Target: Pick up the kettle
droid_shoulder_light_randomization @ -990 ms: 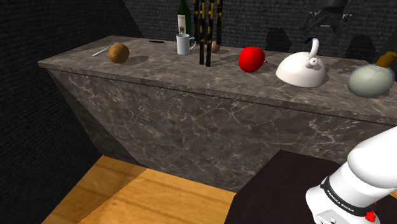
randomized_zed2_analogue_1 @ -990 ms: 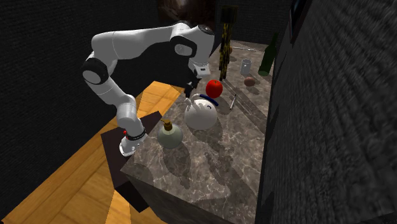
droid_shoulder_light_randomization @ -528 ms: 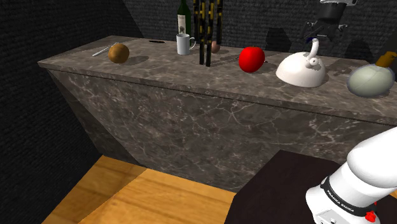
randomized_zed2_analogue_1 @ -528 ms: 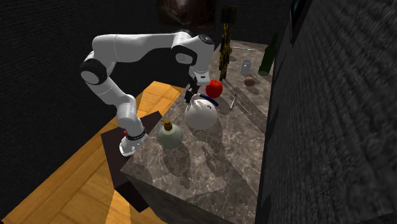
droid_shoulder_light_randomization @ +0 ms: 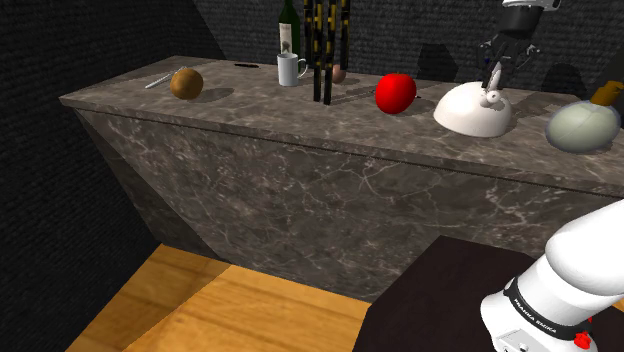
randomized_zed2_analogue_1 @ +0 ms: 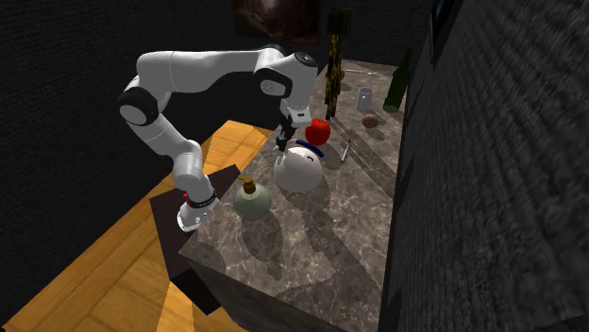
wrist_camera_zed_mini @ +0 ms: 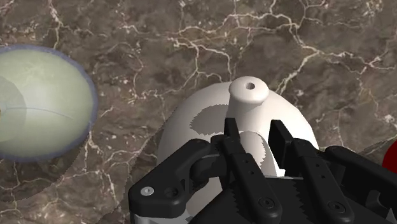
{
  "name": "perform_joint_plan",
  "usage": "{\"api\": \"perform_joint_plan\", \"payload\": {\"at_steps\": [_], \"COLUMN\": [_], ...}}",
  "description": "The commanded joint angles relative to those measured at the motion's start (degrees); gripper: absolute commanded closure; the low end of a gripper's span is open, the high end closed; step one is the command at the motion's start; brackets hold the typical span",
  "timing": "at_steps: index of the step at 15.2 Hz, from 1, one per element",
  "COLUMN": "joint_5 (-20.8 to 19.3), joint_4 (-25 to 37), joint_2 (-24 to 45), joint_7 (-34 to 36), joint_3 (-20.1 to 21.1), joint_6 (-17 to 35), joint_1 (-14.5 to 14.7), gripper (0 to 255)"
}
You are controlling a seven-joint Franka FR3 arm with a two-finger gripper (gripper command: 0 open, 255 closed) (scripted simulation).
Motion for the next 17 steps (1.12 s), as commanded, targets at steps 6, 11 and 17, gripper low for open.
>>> {"api": "perform_joint_plan", "payload": {"at_steps": [6,11,17], "joint_5": [0.2,0.5,1.0], "joint_4": [2.8,7.9,14.6], "joint_2": [0.6,1.8,3.7], "joint_7": [0.0,0.1,0.1], "joint_3": [0.0,-0.1,-0.3], "joint_6": [-2.3,-6.2,-11.1], "joint_1": [0.1,0.2,0.3], "gripper": [255,255,255]}}
